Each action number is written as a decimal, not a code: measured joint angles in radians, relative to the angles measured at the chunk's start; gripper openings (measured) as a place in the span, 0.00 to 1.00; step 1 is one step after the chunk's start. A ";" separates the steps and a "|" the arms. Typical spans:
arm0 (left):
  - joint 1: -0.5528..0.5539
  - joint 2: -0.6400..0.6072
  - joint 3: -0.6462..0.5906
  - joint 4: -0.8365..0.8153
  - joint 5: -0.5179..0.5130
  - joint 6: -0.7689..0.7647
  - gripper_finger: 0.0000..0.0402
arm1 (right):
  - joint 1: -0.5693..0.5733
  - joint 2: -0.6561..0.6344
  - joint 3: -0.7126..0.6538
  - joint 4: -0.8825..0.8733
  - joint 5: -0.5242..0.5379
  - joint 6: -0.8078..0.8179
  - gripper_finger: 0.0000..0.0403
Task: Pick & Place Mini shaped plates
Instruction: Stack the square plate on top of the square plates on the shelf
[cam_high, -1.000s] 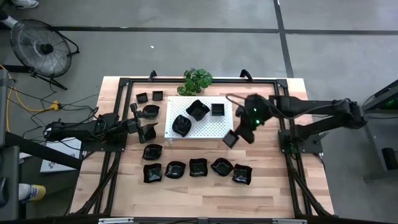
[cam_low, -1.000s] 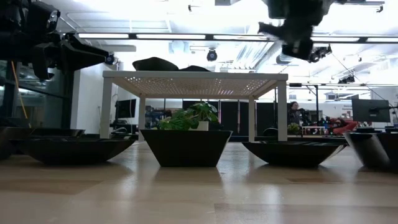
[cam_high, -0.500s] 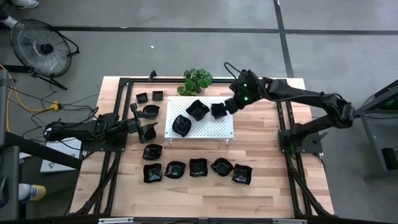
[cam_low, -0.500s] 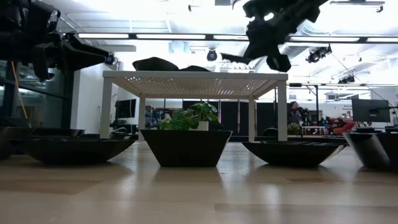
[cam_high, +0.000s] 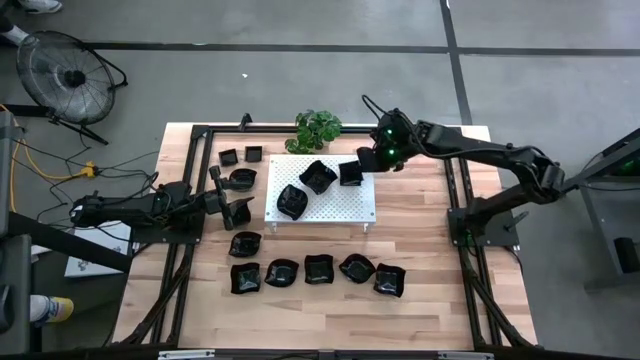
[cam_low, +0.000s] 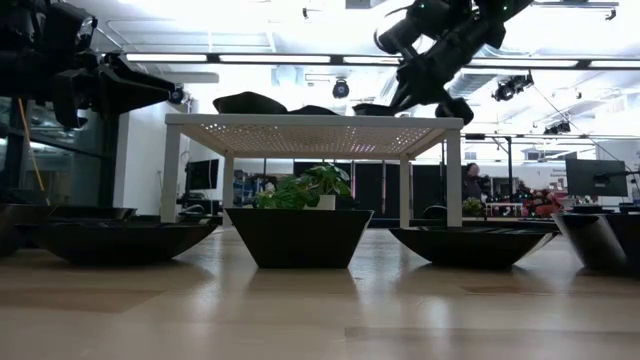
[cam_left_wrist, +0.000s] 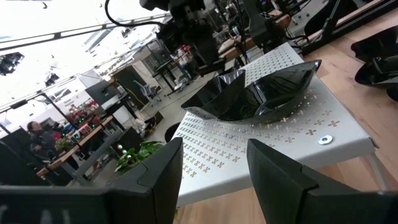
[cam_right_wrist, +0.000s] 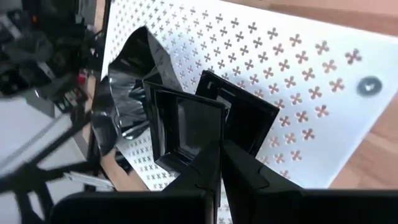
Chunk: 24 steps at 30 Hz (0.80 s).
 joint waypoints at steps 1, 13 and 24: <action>0.000 0.000 0.000 0.000 0.000 0.000 0.44 | 0.000 0.000 0.000 0.000 0.002 0.023 0.03; 0.000 0.000 0.000 0.000 0.000 0.000 0.44 | 0.000 0.032 0.000 -0.006 0.004 0.052 0.03; 0.000 0.000 0.000 0.000 0.005 0.000 0.44 | 0.000 0.038 0.000 -0.024 0.007 0.046 0.03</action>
